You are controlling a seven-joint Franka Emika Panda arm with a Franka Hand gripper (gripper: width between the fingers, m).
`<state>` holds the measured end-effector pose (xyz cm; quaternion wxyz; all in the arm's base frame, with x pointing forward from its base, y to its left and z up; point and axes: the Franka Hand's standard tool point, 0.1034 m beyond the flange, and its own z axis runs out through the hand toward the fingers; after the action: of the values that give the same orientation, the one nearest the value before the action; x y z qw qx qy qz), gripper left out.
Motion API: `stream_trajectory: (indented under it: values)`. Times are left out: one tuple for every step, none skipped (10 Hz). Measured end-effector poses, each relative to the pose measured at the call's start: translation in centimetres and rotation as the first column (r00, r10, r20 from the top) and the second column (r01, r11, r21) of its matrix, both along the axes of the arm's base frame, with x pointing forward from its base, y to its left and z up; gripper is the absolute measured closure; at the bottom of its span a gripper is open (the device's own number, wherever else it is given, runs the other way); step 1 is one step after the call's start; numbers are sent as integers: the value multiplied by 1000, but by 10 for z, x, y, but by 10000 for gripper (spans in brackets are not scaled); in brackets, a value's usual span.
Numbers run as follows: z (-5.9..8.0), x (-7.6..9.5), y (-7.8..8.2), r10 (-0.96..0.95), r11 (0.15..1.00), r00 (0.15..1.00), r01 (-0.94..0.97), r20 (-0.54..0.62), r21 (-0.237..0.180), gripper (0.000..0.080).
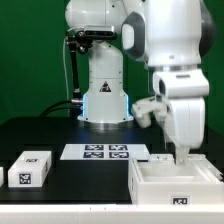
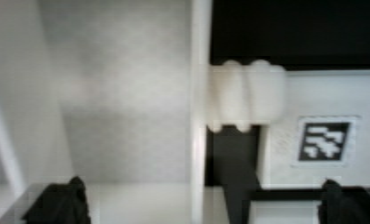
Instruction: Assemble cabinet
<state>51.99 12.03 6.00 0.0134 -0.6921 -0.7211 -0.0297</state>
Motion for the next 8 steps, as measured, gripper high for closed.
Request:
stream_trajectory:
  values:
    - [16,-3,-1,0,1000,1000,0,20,-7,151]
    - [26,-8,5,-21,1000,999,21,29,-8,151]
    - [28,-15,15,-38,999,999,38,25,-6,151]
    - [26,-23,29,-46,999,999,46,14,-2,151]
    - [27,-29,46,-76,997,997,76,5,3,151]
    - [28,-32,59,-81,997,997,81,7,13,151]
    - [23,-32,60,-85,996,996,84,13,23,151]
    - [23,-32,57,-89,996,996,89,11,21,151]
